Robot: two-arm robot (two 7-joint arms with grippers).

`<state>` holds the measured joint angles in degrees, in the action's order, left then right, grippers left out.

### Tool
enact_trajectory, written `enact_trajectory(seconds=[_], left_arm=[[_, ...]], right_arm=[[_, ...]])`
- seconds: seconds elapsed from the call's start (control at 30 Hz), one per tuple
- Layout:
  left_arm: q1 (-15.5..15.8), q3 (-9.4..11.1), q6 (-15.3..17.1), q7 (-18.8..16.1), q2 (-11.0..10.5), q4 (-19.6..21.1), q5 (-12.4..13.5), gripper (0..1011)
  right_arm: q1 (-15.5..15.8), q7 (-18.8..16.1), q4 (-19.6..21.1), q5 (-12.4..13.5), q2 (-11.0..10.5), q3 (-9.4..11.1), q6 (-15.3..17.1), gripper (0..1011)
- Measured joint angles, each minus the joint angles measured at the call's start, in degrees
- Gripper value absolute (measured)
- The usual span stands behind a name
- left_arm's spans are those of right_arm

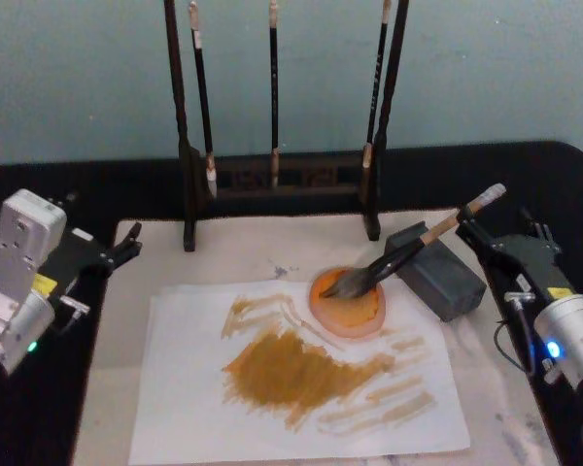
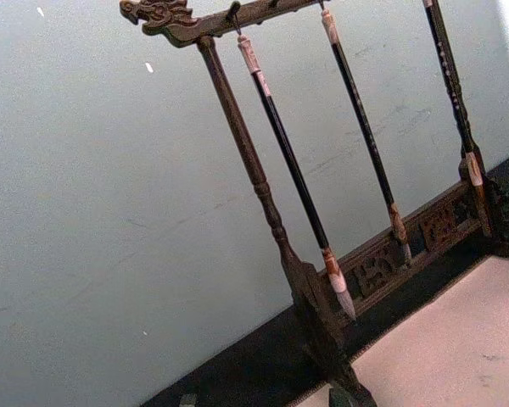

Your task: Pick up the brush from the inkstone, write on the paper, then place the brush back to its original position.

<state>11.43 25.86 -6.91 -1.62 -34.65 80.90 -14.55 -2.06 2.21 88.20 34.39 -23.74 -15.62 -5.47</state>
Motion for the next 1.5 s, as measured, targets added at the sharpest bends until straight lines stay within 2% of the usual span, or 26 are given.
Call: enact_trajectory(seconds=[0.1, 0.13, 0.23, 0.27, 0.33, 0.37, 0.47, 0.6, 1.5], left_arm=[[0.0, 0.0, 0.0, 0.0, 0.0, 0.0, 0.0, 1010], [0.0, 0.0, 0.0, 0.0, 0.0, 0.0, 0.0, 1010], [0.0, 0.0, 0.0, 0.0, 0.0, 0.0, 0.0, 1010], [0.0, 0.0, 0.0, 0.0, 0.0, 0.0, 0.0, 1010], [0.0, 0.0, 0.0, 0.0, 0.0, 0.0, 0.0, 1010], [0.0, 0.0, 0.0, 0.0, 0.0, 0.0, 0.0, 1010], [0.0, 0.0, 0.0, 0.0, 0.0, 0.0, 0.0, 1010], [0.0, 0.0, 0.0, 0.0, 0.0, 0.0, 0.0, 1010], [0.0, 0.0, 0.0, 0.0, 0.0, 0.0, 0.0, 1010]], right_arm=[[-0.9, 1.3, -1.1, -4.8, -0.2, -1.5, -0.9, 1000], [-1.5, 2.5, -2.0, -8.2, -0.4, -2.5, -1.3, 1000], [-2.4, 4.1, -3.3, -13.0, -0.6, -4.0, -1.8, 1000], [-2.9, 5.1, -4.0, -16.0, -0.8, -4.8, -1.9, 1000], [-3.3, 5.7, -4.5, -18.1, -0.9, -5.5, -1.9, 1000], [-3.6, 6.2, -5.0, -20.1, -0.9, -6.0, -1.9, 1000], [-3.8, 6.7, -5.5, -22.8, -1.0, -6.6, -1.9, 1000], [-3.9, 7.0, -5.8, -24.4, -1.0, -6.9, -1.9, 1000], [-4.0, 7.0, -5.8, -24.2, -1.1, -7.0, -2.0, 1000]])
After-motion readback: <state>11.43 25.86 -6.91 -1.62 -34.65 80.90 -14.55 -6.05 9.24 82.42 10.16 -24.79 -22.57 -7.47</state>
